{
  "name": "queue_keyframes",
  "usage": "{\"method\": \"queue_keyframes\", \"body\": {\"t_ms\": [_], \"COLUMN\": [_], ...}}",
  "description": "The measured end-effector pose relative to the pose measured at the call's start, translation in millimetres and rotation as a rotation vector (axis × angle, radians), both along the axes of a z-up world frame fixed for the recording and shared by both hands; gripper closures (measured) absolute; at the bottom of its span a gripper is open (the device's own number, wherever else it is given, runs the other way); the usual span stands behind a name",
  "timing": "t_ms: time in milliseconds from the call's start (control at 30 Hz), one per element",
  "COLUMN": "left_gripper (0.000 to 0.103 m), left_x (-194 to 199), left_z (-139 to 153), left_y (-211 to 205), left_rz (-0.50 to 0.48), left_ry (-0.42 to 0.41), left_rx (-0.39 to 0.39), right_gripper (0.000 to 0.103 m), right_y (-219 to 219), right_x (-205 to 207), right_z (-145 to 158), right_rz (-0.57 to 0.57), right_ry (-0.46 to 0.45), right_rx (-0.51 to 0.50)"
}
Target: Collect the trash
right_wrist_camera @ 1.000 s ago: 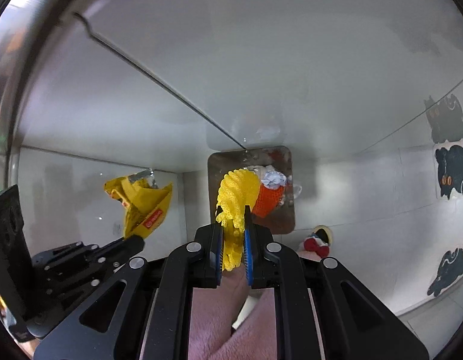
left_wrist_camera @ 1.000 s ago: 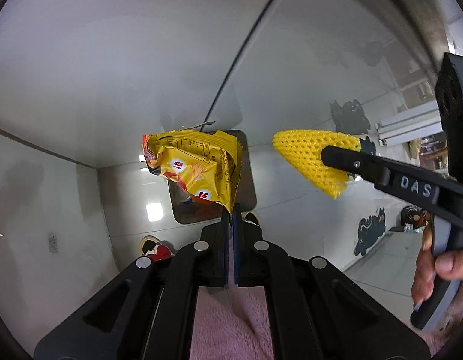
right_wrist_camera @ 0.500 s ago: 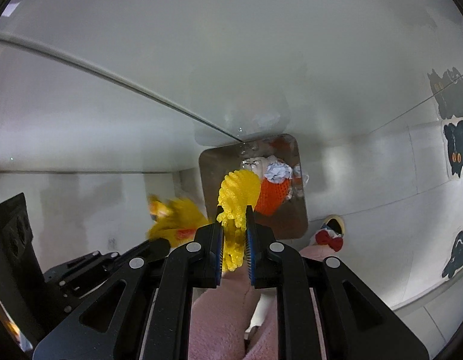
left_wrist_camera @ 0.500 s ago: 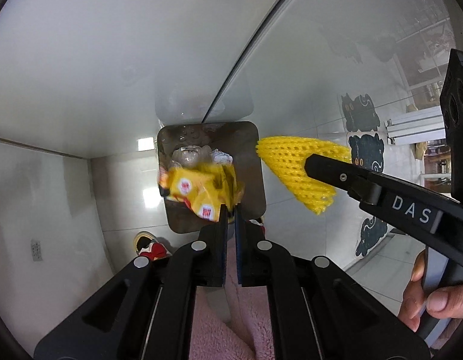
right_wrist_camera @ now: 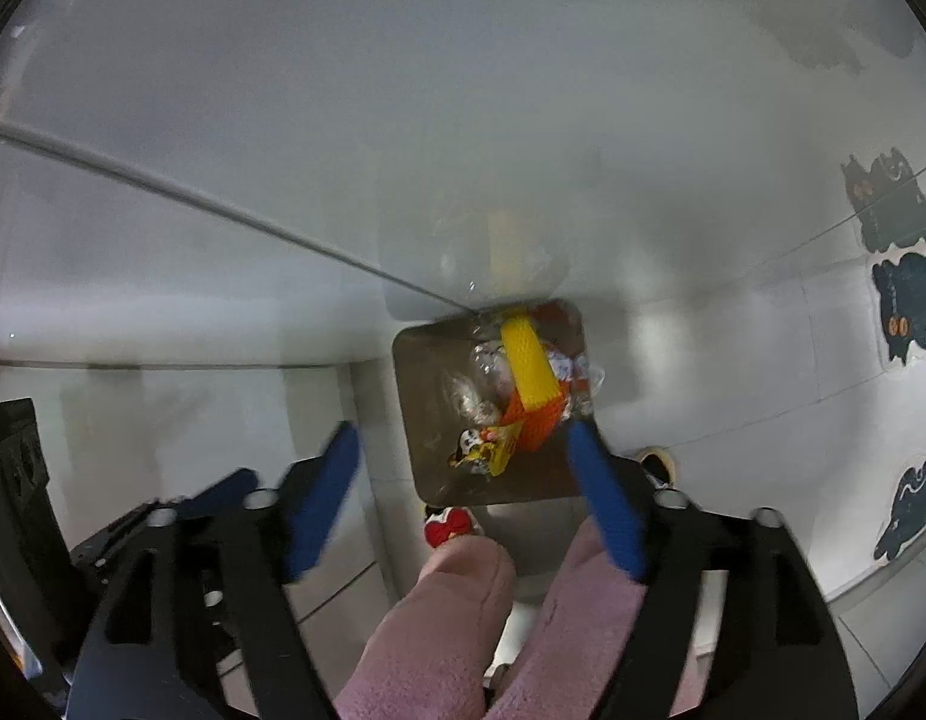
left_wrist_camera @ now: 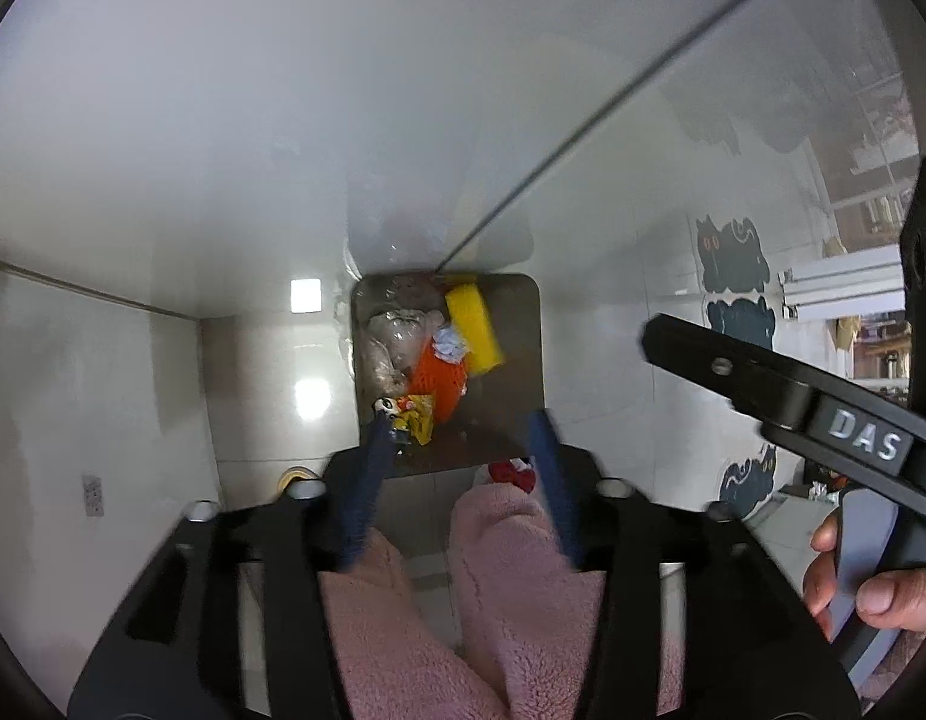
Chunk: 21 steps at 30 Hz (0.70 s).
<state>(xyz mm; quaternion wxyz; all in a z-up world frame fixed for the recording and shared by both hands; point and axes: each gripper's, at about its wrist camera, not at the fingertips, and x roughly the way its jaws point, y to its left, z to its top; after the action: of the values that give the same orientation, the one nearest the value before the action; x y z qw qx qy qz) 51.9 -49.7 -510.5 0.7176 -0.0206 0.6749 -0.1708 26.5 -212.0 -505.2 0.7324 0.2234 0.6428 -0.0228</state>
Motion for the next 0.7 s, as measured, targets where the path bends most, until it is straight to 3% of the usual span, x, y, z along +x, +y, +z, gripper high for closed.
{"method": "queue_keyframes", "body": {"t_ms": [100, 167, 267, 500, 700], "left_gripper": [0.029, 0.017, 0.010, 0.008, 0.008], "left_x": [1.6, 0.6, -2.4, -12.3, -6.0], "left_z": [16.6, 30.8, 57.4, 129.9, 211.6], "left_y": [6.7, 10.0, 15.8, 31.5, 42.0], "left_rz": [0.010, 0.008, -0.020, -0.062, -0.035], "left_ry": [-0.034, -0.057, -0.093, -0.173, -0.304], "left_rx": [0.015, 0.020, 0.042, 0.037, -0.015], "right_gripper": [0.006, 0.005, 0.004, 0.004, 0.003], "right_y": [-3.9, -7.5, -13.3, -16.4, -21.2], "right_x": [-2.1, -4.8, -9.5, -22.5, -18.0], "right_z": [14.9, 29.6, 50.8, 125.8, 199.8], "right_rz": [0.022, 0.039, 0.041, 0.095, 0.101], "right_ry": [-0.006, -0.015, -0.031, -0.154, -0.306], "right_rx": [-0.027, -0.031, -0.015, -0.059, -0.102]}}
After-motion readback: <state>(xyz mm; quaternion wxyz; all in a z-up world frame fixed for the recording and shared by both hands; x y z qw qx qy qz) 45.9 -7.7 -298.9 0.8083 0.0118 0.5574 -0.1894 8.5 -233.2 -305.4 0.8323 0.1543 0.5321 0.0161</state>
